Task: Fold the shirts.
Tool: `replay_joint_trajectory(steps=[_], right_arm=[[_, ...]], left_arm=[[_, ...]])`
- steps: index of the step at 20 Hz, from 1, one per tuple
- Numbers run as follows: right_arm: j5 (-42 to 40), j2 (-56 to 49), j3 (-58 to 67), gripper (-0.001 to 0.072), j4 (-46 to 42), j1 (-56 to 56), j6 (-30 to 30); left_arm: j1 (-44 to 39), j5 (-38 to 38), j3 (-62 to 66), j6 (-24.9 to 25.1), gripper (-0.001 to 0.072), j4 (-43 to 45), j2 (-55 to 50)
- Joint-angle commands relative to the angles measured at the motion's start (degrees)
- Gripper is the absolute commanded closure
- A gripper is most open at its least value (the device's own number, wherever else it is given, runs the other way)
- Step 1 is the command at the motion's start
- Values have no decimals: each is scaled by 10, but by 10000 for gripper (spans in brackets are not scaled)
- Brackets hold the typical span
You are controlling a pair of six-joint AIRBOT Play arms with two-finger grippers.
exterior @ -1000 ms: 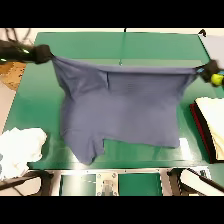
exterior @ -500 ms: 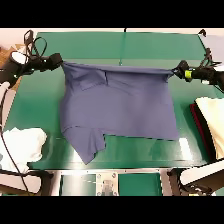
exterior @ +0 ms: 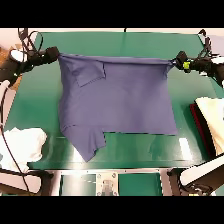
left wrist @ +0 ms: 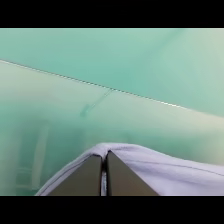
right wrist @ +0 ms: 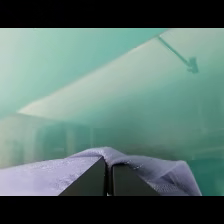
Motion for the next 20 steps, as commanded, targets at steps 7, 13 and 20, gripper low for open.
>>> replay_joint_trajectory(steps=[7, 13, 20], right_arm=[[207, 5, 5, 699, -236, -7, 24], [301, 7, 5, 698, -318, -5, 23], [327, 6, -11, 698, -318, 10, 23]], left_arm=[[0, -236, 4, 15, 687, 151, -1], [0, -339, 4, -11, 687, 229, -1], [0, -339, -40, -23, 687, 228, -7]])
